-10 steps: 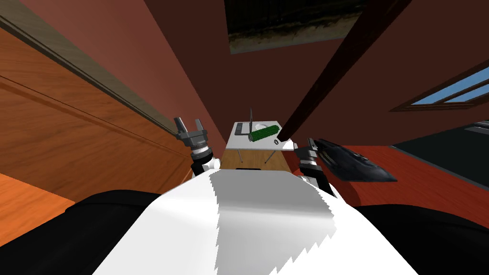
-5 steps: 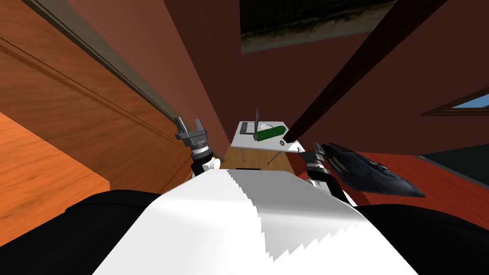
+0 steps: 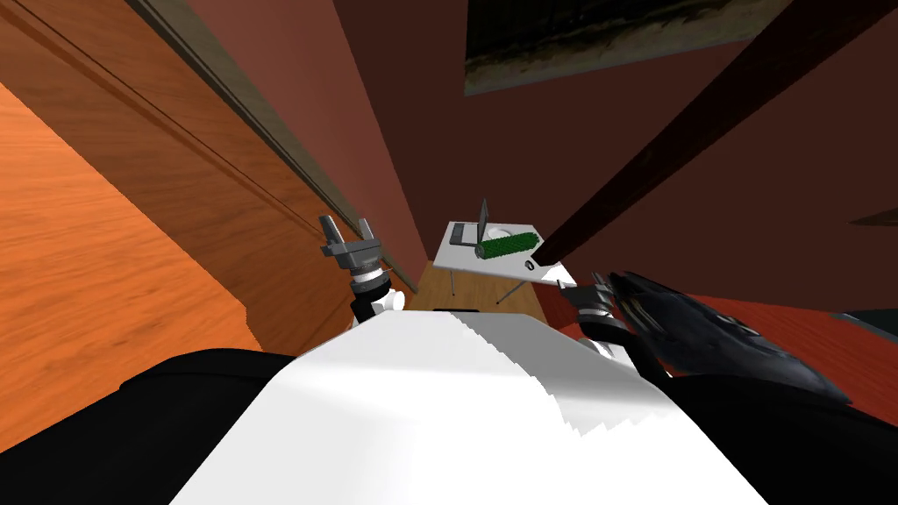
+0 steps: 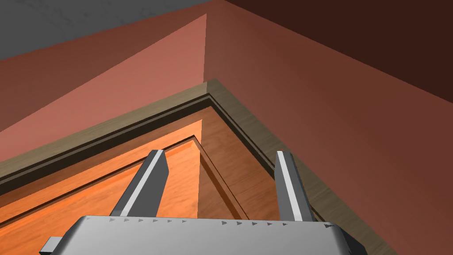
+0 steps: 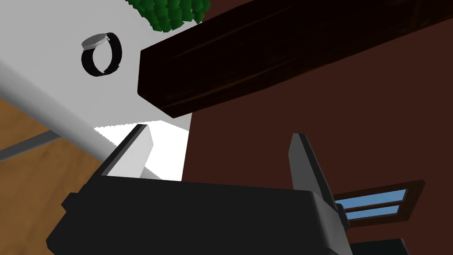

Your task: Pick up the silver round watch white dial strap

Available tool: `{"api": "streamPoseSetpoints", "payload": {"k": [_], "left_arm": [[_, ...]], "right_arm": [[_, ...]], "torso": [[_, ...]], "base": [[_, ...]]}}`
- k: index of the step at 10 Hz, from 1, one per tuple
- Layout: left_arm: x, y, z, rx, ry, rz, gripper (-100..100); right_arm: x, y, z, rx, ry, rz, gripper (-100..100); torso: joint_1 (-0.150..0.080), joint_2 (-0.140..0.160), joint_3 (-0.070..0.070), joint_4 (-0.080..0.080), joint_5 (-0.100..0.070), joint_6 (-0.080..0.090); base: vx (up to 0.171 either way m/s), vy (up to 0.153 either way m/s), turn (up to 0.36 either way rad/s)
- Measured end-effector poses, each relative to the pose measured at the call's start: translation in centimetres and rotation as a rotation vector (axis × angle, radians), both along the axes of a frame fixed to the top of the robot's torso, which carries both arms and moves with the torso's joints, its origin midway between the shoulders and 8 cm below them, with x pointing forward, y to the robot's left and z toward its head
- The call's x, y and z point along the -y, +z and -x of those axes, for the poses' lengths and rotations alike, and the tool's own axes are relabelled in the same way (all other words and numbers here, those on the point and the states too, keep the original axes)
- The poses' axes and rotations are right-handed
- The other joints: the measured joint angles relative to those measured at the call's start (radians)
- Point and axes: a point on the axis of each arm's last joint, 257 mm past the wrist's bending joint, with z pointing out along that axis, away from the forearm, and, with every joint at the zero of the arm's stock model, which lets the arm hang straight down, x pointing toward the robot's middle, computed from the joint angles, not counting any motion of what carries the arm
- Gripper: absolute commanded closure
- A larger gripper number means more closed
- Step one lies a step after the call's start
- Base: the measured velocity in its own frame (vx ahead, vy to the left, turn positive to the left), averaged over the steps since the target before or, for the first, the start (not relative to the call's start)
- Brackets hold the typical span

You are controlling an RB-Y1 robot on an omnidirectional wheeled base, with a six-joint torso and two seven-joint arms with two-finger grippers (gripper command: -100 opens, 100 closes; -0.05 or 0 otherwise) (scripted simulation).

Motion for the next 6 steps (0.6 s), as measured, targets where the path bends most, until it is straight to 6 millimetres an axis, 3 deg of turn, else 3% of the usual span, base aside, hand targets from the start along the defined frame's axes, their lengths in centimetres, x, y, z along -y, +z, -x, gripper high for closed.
{"api": "streamPoseSetpoints", "payload": {"k": [4,6], "left_arm": [[0.0,0.0,0.0,0.0,0.0,0.0,0],[0.0,0.0,0.0,0.0,0.0,0.0,0]], "right_arm": [[4.3,-2.6,3.0,-0.061,-0.084,-0.146,-100],[6.2,-3.8,4.5,-0.084,-0.132,-0.225,-100]], "torso": [[0.0,-0.001,0.0,0.0,0.0,0.0],[-0.001,-0.001,0.0,0.0,0.0,0.0]], "base": [[-0.017,0.06,0.184],[-0.006,0.027,0.053]]}}
